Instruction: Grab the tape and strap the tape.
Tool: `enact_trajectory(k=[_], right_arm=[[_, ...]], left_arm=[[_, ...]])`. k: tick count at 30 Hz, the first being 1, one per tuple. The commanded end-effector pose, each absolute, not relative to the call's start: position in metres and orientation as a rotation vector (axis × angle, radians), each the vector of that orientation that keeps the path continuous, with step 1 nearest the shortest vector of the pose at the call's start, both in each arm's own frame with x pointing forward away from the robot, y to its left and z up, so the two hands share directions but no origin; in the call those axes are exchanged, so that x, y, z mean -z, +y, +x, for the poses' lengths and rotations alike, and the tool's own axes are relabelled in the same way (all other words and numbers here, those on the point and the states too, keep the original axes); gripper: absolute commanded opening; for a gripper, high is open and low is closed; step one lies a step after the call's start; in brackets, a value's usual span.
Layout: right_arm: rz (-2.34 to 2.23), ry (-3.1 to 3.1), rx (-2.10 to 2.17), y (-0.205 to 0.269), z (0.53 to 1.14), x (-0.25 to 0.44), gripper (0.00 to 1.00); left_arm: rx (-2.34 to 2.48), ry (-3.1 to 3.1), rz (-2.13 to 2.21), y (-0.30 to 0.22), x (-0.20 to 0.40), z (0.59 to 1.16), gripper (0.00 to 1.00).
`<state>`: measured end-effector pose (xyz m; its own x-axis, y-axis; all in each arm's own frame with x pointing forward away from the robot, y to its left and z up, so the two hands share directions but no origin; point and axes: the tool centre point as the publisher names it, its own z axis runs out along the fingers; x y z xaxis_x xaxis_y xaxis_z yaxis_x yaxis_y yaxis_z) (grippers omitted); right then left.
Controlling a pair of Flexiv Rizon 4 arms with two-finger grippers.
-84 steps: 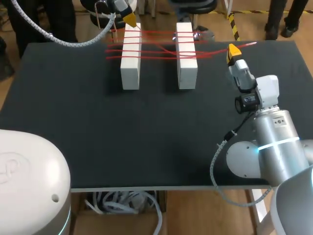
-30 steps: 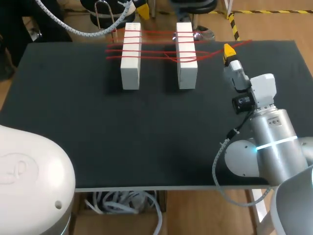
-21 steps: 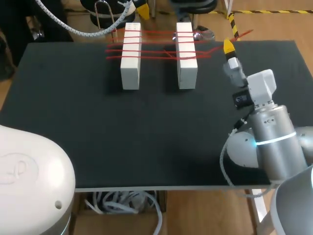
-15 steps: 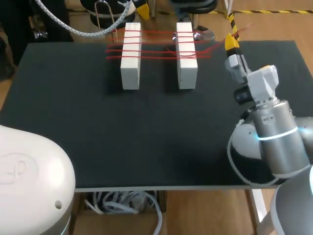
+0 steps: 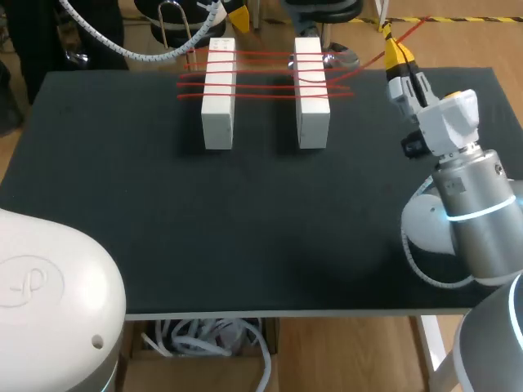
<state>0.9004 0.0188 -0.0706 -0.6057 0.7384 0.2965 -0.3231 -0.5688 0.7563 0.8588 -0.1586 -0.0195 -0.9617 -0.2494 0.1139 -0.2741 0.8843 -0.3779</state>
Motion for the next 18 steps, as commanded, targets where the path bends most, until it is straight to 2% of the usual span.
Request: enact_trajectory(k=[1, 18], right_arm=[[0.901, 1.013, -2.045, 0.015, 0.880, 0.051, 0.00], [1.064, 1.117, -1.840, 0.031, 0.848, 0.022, 0.00]], left_arm=[[-0.611, -2.990, 0.415, -0.159, 0.019, 0.859, 0.00], [-0.611, -2.990, 0.415, -0.159, 0.019, 0.859, 0.00]])
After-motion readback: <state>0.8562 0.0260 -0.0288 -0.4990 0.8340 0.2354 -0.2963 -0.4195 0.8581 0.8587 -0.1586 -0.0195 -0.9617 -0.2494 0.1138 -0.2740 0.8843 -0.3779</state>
